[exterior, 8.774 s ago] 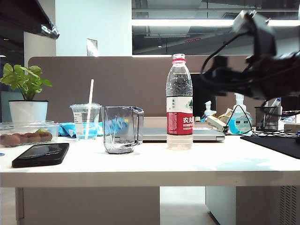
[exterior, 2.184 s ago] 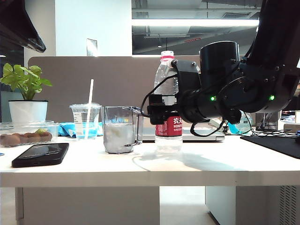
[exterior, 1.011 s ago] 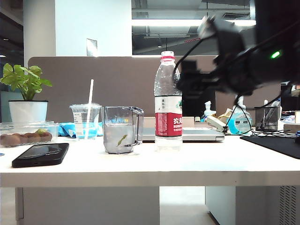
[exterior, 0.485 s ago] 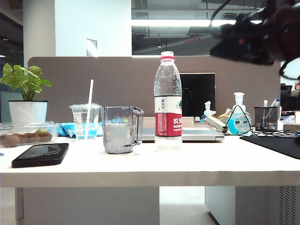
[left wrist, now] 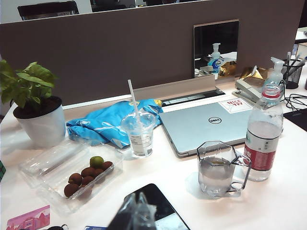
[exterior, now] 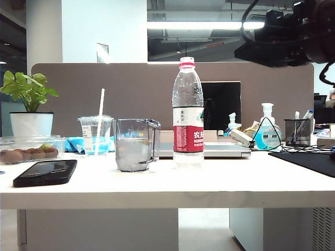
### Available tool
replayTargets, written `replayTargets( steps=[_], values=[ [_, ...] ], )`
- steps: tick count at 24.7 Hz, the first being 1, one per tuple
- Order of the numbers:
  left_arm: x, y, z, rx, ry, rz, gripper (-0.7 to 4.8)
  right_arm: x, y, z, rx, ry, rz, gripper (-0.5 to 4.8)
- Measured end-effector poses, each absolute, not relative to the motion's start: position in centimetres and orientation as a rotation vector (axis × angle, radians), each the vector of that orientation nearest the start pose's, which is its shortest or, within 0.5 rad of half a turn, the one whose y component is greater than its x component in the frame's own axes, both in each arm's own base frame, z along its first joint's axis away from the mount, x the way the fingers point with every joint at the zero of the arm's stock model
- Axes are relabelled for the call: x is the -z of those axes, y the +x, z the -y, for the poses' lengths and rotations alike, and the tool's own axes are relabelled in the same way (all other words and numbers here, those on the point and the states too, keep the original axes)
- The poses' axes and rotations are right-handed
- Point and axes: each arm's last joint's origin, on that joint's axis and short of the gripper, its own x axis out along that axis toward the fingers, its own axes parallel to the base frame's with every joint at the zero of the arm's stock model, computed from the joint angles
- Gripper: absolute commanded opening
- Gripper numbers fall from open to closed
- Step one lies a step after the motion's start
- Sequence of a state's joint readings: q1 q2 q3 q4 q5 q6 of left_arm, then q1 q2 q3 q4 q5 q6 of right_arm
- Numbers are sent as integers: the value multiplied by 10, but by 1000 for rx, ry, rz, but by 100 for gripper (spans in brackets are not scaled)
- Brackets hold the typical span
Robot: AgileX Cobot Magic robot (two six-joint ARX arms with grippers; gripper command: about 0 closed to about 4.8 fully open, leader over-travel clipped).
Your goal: Pick up the mineral water bottle on the table and pour water into the mug until it's half full.
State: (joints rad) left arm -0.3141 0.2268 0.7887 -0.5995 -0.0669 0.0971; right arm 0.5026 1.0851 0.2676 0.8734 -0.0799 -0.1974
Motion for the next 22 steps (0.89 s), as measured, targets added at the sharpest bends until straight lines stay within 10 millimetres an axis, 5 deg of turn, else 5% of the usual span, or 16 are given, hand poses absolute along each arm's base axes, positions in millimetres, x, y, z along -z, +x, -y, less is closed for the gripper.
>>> replayTargets(
  steps=[5,14,19,22],
  values=[
    [-341,34,9,250,104,-25,-4,-210,173,-91,-496,-241,98,72],
    [-340,34,9,248,104,-28,-4,-217,136,-17,-170,-206,81,75],
    [-340,34,9,249,104,-30,-4,-179,111,0,-49,-61,116,75],
    [-340,34,9,249,105,-32,-4,-178,107,2,-33,-18,104,76]
  ],
)
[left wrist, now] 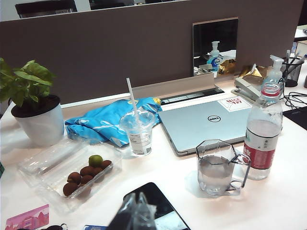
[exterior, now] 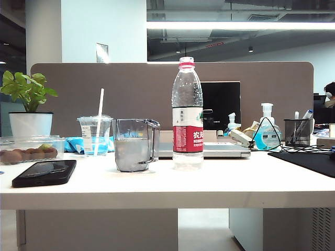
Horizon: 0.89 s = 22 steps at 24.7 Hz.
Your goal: Pick up the mineral water bottle on the table and pour water into the mug until it's half full.
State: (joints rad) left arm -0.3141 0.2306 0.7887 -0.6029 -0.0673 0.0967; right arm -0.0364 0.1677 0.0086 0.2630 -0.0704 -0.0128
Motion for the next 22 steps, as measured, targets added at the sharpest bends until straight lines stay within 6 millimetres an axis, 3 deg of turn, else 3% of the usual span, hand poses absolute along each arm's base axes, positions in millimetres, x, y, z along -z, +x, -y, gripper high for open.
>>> replayTargets(
  steps=[22],
  values=[
    [-340,34,9,249,105,-30,-4,-162,97,5,5,0,-39,75]
  ],
)
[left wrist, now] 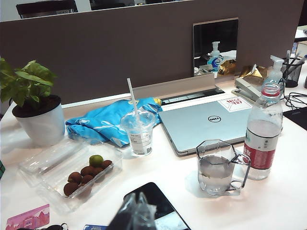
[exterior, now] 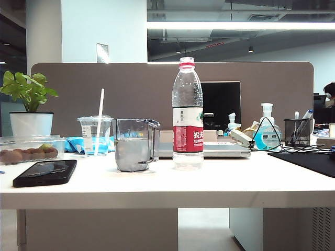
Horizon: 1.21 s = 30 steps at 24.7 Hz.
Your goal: Pick up the mineral water bottle on the table and pour water into the mug until it's half full.
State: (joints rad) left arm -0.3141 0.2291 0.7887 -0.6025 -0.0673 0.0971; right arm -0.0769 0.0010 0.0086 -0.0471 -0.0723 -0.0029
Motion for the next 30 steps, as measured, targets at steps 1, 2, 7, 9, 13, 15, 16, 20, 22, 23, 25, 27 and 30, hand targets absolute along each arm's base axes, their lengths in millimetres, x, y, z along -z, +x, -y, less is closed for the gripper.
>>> replayTargets(
  steps=[1,2,7,9,13,15,16,20,22,23,25,27,30],
  values=[
    [-340,34,9,249,105,-30,-4,-162,97,5,5,0,-39,75],
    [-340,34,9,249,104,-30,-4,-162,97,5,5,0,-39,75],
    [-340,34,9,249,105,-30,-4,-162,97,5,5,0,-39,75],
    [-340,34,9,249,105,-30,-4,-162,97,5,5,0,-39,76],
    [-333,36,8,216,123,-18,-4,-162,97,5,4,0,-39,75],
    [-320,41,8,170,99,-19,-4,-162,97,5,5,0,-39,75],
    [-313,44,8,163,80,-17,-4,-162,97,5,5,0,-39,75],
    [-276,61,7,144,-16,20,-4,-162,97,5,5,0,-39,75],
    [-255,66,6,160,-45,24,-4,-162,97,5,4,0,-39,75],
    [-248,67,5,149,-48,25,-4,-162,97,5,4,0,-39,76],
    [-228,73,4,123,-41,0,-4,-162,97,5,5,0,-39,75],
    [-214,78,4,94,-39,-43,-4,-162,97,5,4,0,-39,75],
    [-195,86,3,82,-37,-64,-4,-162,97,5,5,0,-39,75]
  ],
)
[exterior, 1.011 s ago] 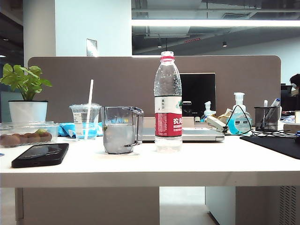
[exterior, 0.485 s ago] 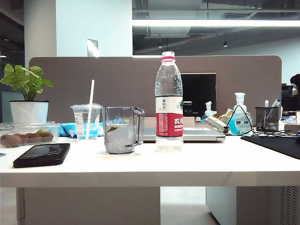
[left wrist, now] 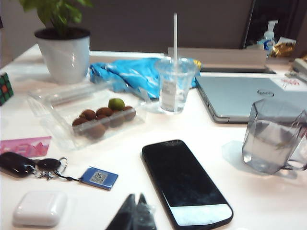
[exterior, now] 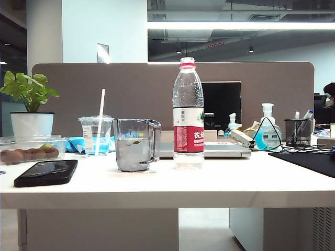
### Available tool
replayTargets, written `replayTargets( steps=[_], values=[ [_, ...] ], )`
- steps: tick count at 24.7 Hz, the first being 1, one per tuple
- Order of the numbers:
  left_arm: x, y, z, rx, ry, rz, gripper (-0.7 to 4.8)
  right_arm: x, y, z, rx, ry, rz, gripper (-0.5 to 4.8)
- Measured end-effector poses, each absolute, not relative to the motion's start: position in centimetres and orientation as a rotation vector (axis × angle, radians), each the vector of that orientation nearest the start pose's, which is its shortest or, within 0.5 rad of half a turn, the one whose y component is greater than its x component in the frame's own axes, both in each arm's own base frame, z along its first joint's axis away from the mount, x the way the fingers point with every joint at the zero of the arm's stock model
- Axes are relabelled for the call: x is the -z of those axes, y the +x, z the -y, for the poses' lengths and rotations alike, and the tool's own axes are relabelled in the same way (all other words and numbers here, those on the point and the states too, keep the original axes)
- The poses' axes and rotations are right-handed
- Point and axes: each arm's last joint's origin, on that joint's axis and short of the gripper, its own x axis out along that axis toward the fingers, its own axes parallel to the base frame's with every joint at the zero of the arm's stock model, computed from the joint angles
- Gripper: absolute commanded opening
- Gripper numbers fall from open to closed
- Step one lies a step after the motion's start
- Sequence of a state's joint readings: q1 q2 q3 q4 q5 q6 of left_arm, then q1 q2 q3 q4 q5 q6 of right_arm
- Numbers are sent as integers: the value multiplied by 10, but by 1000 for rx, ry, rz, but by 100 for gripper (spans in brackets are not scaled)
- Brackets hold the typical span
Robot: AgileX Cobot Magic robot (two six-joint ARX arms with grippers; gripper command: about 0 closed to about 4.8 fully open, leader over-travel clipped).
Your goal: Pick up the mineral water bottle on the table and pour water into the mug until it's half full.
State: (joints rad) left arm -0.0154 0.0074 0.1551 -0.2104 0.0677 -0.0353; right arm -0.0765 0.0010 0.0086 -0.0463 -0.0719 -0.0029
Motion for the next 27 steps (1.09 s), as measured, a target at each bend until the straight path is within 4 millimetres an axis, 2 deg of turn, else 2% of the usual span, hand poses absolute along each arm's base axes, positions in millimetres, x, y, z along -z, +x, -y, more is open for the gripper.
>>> replayTargets(
  steps=[6,9,27],
  values=[
    [-168,95,3,82,-39,-56,-4,-162,97,5,5,0,-39,76],
    [-153,97,3,82,-46,-118,-4,-162,97,5,5,0,-39,75],
    [-153,97,3,82,-46,-122,-4,-162,97,5,5,0,-39,75]
  ],
)
